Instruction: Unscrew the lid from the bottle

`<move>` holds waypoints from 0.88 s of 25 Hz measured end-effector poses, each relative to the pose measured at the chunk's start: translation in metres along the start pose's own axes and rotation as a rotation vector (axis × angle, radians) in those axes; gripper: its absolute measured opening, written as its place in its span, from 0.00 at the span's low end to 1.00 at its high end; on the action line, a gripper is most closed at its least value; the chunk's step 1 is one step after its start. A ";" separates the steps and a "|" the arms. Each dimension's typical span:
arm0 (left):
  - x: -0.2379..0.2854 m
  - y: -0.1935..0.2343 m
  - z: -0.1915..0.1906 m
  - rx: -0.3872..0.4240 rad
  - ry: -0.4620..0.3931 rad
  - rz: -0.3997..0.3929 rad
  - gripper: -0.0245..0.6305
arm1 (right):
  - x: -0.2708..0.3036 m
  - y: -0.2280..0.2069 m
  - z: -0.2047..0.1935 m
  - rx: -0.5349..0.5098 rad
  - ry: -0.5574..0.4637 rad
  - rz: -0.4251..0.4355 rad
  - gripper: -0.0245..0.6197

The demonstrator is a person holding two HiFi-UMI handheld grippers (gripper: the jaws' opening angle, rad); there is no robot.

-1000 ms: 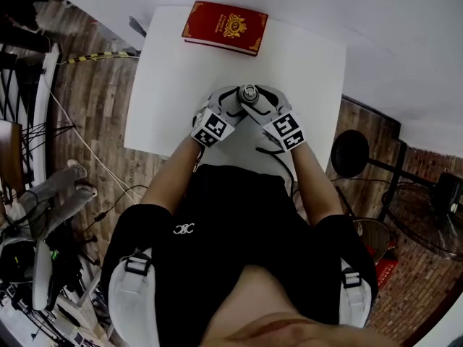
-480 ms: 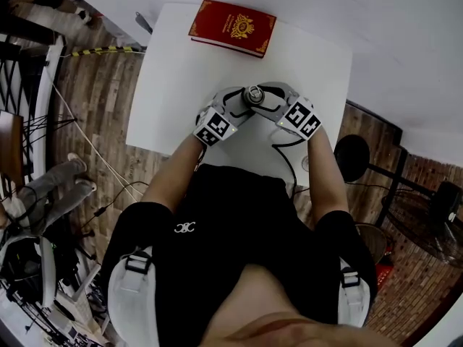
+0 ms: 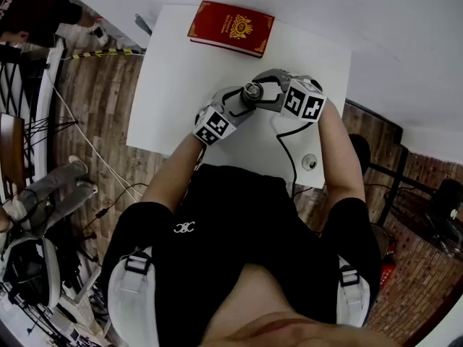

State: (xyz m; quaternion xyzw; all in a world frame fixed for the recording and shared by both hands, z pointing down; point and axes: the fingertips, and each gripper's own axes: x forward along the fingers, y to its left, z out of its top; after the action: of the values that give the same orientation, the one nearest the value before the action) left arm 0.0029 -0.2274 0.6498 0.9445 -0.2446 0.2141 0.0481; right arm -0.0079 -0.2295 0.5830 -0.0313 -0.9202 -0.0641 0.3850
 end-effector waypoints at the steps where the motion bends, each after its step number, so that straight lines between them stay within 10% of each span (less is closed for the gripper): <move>1: 0.000 0.000 0.000 0.000 -0.001 0.000 0.57 | -0.005 -0.004 0.006 0.013 -0.025 -0.020 0.42; 22: -0.038 0.001 0.043 -0.030 -0.078 0.143 0.57 | -0.116 -0.003 0.011 0.577 -0.450 -0.780 0.42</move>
State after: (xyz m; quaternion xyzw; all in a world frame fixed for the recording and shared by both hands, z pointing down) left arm -0.0110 -0.2200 0.5952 0.9314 -0.3160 0.1766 0.0372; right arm 0.0656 -0.2319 0.4926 0.4072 -0.9035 0.0615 0.1189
